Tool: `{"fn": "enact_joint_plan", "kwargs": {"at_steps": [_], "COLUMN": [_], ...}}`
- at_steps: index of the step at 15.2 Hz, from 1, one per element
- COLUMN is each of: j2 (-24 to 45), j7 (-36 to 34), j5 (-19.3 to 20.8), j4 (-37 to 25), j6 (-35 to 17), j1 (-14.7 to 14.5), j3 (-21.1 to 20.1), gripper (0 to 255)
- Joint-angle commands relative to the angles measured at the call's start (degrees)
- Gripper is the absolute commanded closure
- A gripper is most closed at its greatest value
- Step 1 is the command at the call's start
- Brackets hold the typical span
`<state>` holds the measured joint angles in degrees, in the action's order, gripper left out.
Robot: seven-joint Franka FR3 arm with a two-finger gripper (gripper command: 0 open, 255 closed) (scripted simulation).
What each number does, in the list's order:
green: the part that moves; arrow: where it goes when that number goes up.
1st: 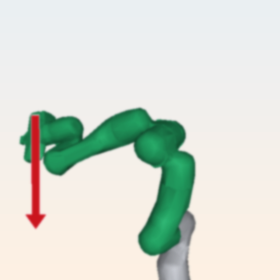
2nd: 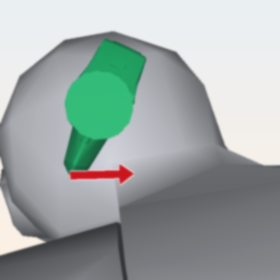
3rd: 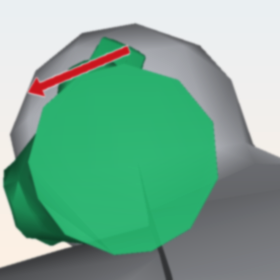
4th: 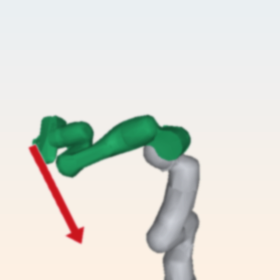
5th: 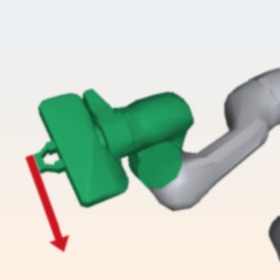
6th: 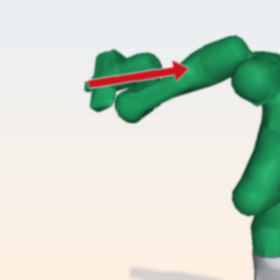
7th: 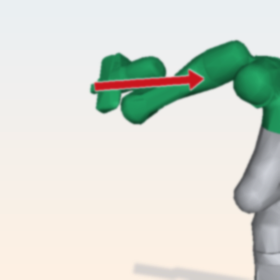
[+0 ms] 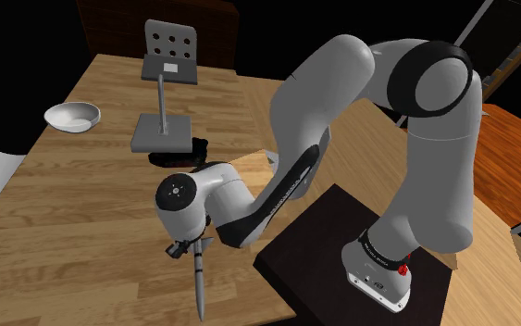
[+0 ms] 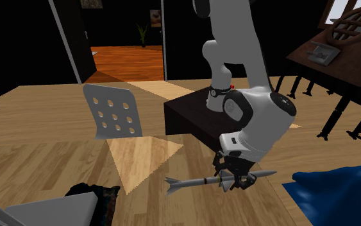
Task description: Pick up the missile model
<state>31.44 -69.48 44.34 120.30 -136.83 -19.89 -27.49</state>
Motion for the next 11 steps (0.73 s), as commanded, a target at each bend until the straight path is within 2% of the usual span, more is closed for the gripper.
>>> {"fn": "enact_joint_plan", "kwargs": {"at_steps": [1, 9, 11], "j2": [-1.47, -6.80, -6.90], "j7": [0.91, 4.77, 4.84], "j5": [-1.15, -5.92, -6.02], "j4": [0.53, 1.49, 1.50], "j6": [0.68, 3.80, 3.86], "j1": [0.61, 2.76, 2.79], "j3": [-0.79, -3.74, -3.79], "gripper": [255, 255, 255]}}
